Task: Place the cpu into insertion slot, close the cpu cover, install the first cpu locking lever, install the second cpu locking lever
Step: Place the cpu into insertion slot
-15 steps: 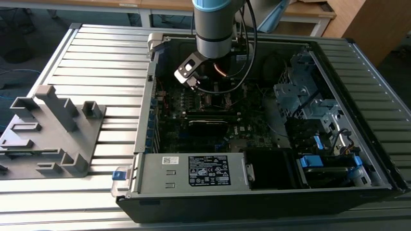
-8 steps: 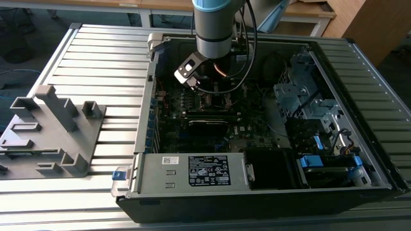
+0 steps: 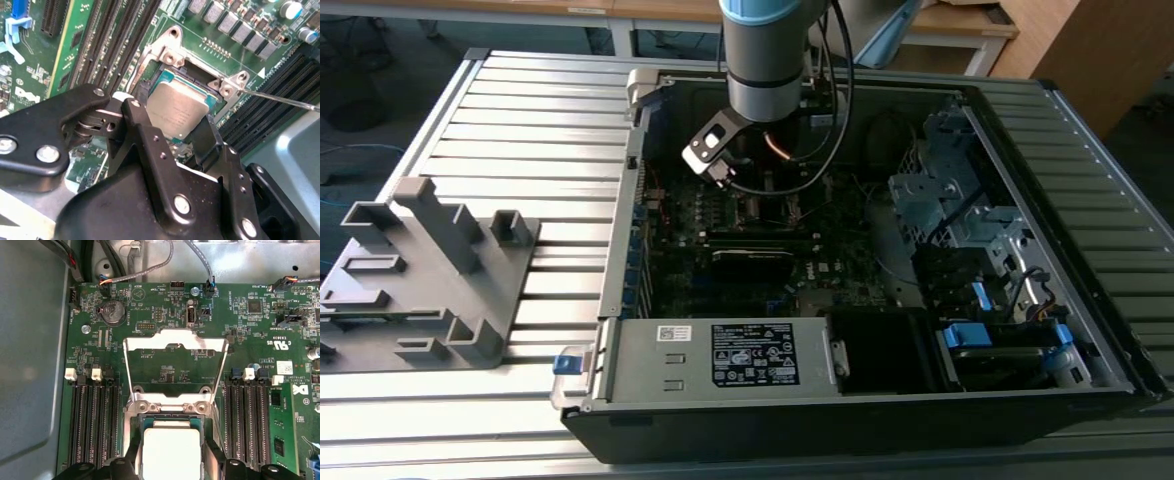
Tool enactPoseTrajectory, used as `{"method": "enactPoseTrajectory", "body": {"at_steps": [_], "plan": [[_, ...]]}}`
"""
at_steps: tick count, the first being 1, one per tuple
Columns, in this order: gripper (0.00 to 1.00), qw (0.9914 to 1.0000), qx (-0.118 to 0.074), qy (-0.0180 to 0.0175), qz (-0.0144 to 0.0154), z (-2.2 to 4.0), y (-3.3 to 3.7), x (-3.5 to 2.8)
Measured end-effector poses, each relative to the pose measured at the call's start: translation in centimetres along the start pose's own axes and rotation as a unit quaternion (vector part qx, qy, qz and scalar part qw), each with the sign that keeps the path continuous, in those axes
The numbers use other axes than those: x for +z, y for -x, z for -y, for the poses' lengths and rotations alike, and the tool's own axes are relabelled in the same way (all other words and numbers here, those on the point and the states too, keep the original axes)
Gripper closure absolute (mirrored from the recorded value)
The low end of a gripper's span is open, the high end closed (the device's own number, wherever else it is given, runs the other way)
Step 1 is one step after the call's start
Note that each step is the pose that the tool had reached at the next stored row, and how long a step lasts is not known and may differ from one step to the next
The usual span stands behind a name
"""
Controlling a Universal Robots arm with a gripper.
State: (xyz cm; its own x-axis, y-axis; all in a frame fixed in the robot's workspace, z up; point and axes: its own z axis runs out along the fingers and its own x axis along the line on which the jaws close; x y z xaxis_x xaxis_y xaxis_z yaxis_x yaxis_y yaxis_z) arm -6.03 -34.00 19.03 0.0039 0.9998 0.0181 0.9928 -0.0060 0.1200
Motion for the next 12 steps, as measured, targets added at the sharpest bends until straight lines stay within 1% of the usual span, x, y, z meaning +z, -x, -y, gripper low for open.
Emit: {"method": "enactPoseTrajectory", "body": {"at_steps": [3,9,12], "plan": [[0.40,1.00000,0.000,0.0001,-0.0001,-0.05,-0.01,-0.44],[0.40,1.00000,0.000,0.0000,-0.0001,-0.21,-0.03,-1.71],[0.40,1.00000,0.000,0.0001,-0.0002,-0.21,-0.04,-1.72]]}}
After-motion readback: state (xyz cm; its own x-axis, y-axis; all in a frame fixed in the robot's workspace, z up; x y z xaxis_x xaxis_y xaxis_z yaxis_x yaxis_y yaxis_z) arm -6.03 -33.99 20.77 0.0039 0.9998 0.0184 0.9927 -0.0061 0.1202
